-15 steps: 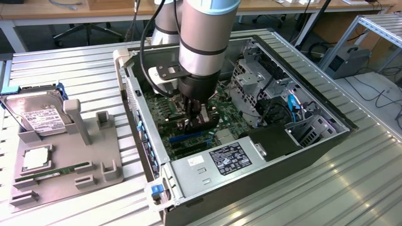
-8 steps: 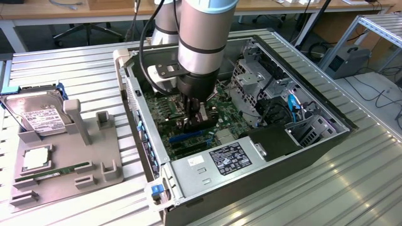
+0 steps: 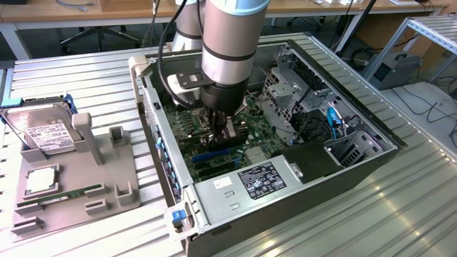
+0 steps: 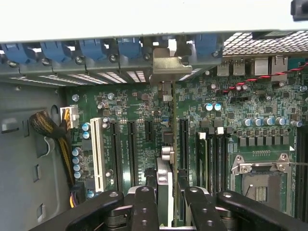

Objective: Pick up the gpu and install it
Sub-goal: 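Insert the gpu into the slot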

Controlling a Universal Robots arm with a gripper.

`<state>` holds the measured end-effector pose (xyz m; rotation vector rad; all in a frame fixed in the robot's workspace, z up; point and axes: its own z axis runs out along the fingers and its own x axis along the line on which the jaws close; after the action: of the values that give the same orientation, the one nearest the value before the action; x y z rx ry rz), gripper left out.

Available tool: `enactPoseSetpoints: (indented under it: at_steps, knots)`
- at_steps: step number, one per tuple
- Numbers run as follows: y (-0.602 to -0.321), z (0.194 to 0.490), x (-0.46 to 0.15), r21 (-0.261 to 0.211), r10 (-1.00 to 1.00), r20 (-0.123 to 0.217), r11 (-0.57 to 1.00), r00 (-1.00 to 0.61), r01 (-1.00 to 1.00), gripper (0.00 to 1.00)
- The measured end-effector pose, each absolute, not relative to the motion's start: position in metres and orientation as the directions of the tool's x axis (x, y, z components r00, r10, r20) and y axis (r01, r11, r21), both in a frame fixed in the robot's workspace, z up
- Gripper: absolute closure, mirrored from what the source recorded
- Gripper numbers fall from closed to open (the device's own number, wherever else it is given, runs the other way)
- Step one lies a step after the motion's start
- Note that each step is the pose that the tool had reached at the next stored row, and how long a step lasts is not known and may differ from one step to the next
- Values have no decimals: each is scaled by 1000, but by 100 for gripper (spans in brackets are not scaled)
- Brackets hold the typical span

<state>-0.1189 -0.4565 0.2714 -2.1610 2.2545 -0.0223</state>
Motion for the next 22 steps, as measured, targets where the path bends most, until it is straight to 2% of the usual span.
enactPoseSetpoints:
  at_steps: [22]
  knots:
    - [-456,262,-125,-23,-999,-3,42,-42,-999,73]
